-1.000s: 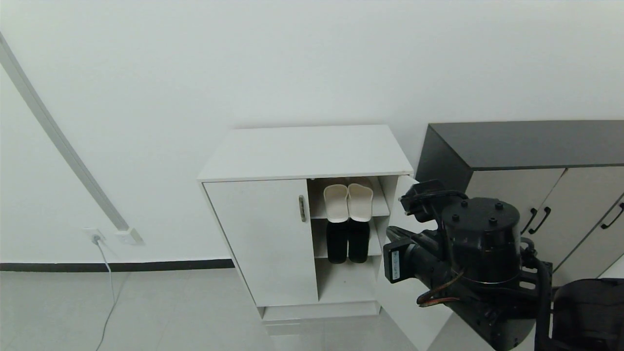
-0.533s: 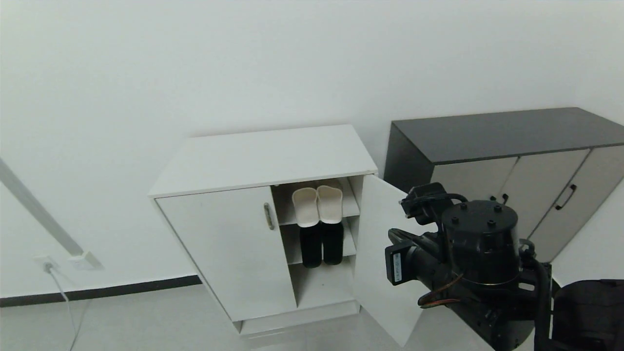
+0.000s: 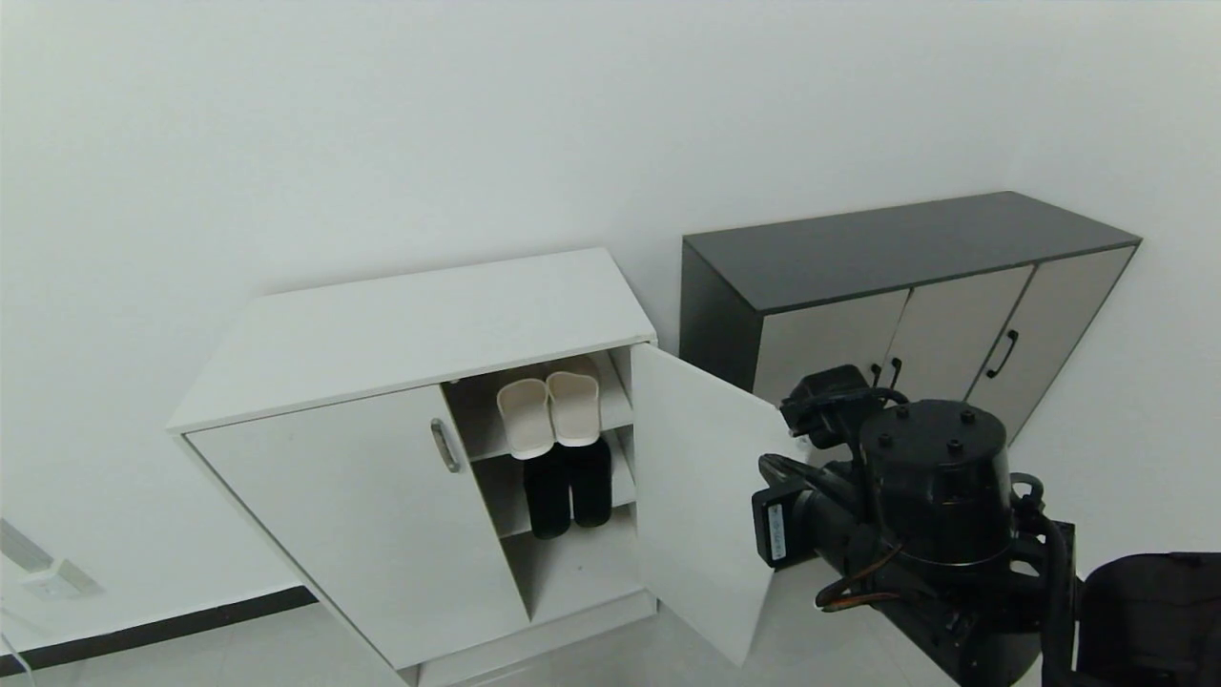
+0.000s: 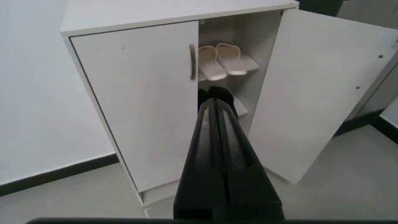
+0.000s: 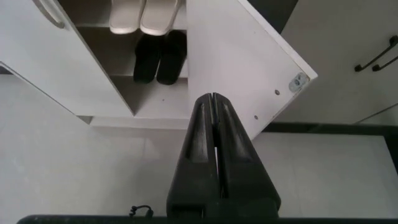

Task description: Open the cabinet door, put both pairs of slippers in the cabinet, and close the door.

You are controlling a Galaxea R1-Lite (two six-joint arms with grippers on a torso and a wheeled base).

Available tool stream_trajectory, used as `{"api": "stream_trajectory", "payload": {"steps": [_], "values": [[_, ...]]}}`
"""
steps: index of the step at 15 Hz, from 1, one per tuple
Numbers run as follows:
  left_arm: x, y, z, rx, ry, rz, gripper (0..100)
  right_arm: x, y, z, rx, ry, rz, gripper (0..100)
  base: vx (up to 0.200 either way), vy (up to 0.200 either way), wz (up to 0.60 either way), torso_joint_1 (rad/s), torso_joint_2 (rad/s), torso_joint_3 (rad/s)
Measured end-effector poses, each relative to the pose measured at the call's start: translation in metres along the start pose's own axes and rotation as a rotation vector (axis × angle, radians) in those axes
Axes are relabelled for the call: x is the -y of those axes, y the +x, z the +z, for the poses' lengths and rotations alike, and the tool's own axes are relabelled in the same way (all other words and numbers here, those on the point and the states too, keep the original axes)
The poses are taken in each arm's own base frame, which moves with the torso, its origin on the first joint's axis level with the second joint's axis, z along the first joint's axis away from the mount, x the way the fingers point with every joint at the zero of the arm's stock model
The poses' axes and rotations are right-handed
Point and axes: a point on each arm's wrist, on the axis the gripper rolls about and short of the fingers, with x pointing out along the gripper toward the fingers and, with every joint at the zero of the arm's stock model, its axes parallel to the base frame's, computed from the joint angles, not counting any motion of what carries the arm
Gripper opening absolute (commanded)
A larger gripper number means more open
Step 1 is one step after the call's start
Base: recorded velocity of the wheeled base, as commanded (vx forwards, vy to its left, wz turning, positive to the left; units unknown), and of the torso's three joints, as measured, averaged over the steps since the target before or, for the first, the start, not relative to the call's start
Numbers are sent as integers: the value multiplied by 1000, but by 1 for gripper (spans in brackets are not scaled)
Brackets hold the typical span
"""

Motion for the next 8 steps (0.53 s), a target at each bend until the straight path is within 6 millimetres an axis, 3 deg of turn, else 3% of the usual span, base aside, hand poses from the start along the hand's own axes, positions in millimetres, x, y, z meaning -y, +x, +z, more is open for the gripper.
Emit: {"api": "stream_trajectory", "payload": {"steps": [1, 8], "values": [[0, 0, 0, 0, 0, 0, 0, 0, 0, 0, -1, -1, -2, 0, -200, 0, 0, 2, 2, 7], [0, 0, 0, 0, 0, 1, 0, 8, 6, -6, -23, -15, -32, 0, 0, 0, 0, 0, 0, 0]]}}
